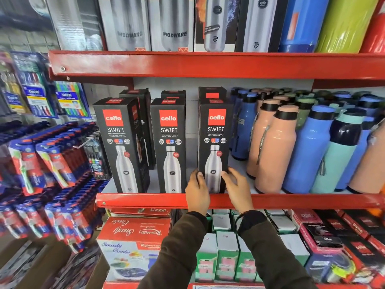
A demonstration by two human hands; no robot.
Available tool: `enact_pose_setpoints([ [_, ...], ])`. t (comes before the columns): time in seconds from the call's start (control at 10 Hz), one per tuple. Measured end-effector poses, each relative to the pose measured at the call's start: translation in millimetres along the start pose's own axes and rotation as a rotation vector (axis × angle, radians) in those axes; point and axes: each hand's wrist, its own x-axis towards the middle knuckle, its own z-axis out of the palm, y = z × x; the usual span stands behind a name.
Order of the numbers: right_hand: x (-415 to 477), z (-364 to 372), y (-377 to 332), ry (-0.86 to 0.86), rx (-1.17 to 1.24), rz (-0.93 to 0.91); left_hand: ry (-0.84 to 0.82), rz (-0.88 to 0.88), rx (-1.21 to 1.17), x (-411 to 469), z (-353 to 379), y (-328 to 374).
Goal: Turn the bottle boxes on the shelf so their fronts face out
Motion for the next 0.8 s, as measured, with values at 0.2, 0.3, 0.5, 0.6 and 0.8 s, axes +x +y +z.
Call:
enact_pose_setpoints([
  [0.2,-9.0,-2.5,-5.0,0.008,0.035,0.01,0.001,0.032,0.049,-6.0,-4.1,1.9],
  [0.3,-10.6,-2.5,-6.4,0.007,0.028,0.025,-0.008,0.035,0.046,-6.7,-5.1,2.6],
  [0.5,-13.1,-4.1,-9.5,0.001,0.002,0.045,-0.016,0.036,0.051,-7.4,-6.7,2.6],
  [0.6,-14.2,-5.6,-10.1,0.001,-0.006,0.043,-0.03,0.04,0.045,-6.1,-7.8,0.6],
  [0.8,-15.5,-14.8,-16.2,-0.004,-0.07,0.018,0.017,0.12,-0.014,-16.2,-8.4,5.4],
])
